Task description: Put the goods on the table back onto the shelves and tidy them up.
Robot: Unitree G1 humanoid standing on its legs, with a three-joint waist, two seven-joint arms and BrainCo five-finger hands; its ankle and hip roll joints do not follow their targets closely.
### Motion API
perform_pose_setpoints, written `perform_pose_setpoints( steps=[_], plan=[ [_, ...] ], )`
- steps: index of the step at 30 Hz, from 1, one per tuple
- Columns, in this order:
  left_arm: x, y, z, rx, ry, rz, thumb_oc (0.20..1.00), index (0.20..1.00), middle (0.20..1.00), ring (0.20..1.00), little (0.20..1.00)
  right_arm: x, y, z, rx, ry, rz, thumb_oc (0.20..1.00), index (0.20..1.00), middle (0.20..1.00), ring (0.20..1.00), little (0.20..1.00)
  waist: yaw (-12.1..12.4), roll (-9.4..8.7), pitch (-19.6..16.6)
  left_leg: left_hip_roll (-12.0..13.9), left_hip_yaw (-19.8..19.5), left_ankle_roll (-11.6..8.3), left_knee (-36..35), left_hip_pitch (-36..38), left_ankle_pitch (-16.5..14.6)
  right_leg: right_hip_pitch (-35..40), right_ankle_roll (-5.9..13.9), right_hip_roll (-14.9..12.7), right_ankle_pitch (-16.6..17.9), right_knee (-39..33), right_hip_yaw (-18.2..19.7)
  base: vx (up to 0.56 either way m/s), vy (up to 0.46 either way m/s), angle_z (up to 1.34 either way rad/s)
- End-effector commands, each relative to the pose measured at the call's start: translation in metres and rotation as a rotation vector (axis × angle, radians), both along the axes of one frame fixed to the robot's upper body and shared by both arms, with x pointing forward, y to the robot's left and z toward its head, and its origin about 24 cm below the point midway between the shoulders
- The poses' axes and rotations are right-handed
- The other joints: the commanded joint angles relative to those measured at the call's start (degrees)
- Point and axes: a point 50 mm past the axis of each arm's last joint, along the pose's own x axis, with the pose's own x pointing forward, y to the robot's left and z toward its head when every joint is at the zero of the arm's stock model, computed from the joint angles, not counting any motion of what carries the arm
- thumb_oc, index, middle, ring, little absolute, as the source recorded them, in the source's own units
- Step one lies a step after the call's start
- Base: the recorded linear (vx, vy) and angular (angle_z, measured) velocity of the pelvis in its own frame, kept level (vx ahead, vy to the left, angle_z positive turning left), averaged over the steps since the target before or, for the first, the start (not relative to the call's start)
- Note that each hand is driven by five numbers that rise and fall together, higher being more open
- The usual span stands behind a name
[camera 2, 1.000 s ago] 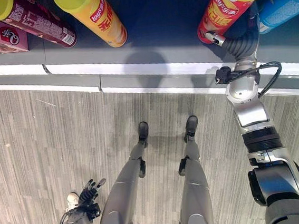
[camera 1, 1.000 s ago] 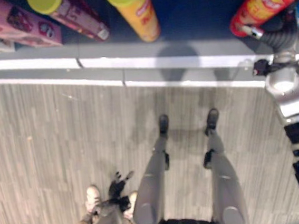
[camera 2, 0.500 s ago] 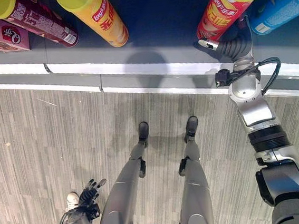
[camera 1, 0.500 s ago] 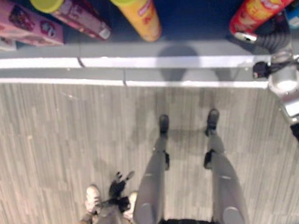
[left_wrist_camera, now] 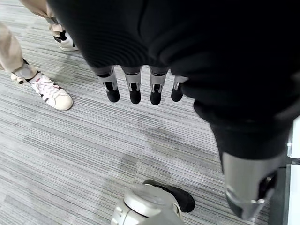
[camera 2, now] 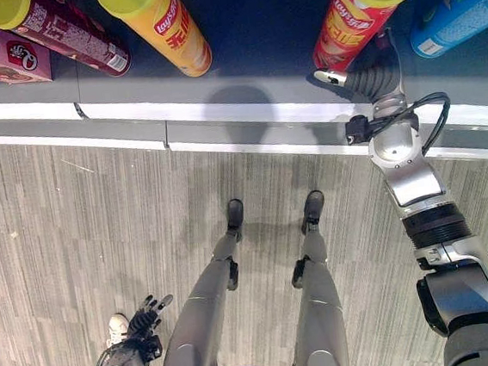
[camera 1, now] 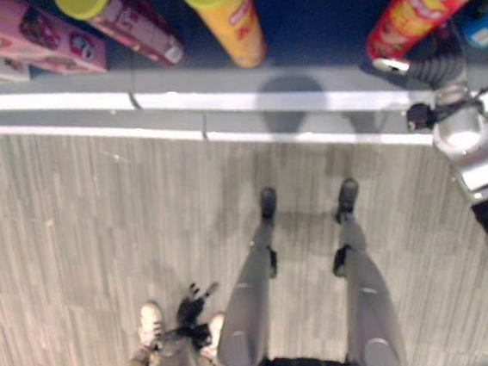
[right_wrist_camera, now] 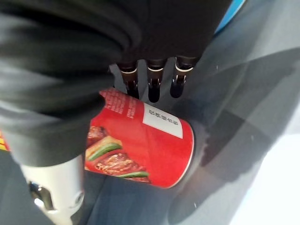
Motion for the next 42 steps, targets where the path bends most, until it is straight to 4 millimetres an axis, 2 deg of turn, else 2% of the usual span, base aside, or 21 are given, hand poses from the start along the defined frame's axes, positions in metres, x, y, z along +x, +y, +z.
perform_pose_setpoints(
  steps=[1,17,29,42],
  plan=[
    [-0.018,0.028,-0.003,0.080,0.063,0.027,1.000,1.000,1.000,1.000,1.000,-0.013,0.009,0.033,-0.089,-0.149,0.064,1.000,1.000,1.000,1.000,1.000,0.84,0.76,-1.17,3.68,-0.62,-4.90,-2.77,-0.36,1.08,0.51,4.43,-3.07,-9.45,9.86,0.45,0.00,0.000,0.00],
    [-0.018,0.029,-0.004,0.079,0.068,0.044,1.000,1.000,1.000,1.000,1.000,-0.010,0.021,0.036,-0.087,-0.162,0.080,1.000,1.000,1.000,1.000,1.000,1.46,1.47,-1.17,3.39,-0.60,-4.81,-2.97,0.00,1.19,1.14,4.51,-3.21,-9.39,9.63,0.28,0.00,0.000,0.00],
    [-0.017,0.029,-0.004,0.079,0.069,0.047,1.000,1.000,1.000,1.000,1.000,-0.008,0.031,0.030,-0.093,-0.139,0.112,1.000,1.000,1.000,1.000,1.000,1.67,1.76,-1.24,3.30,-0.77,-4.72,-3.08,0.29,1.20,1.14,4.54,-3.46,-9.45,9.94,0.28,0.00,0.002,0.01],
    [-0.018,0.030,-0.004,0.079,0.072,0.062,1.000,1.000,1.000,1.000,1.000,-0.009,0.015,0.026,-0.084,-0.135,0.031,1.000,1.000,1.000,1.000,1.000,1.18,1.25,-1.69,3.32,-0.59,-4.74,-3.15,0.76,1.11,1.70,4.61,-3.31,-9.43,9.76,0.24,0.00,0.001,0.01]
  ],
)
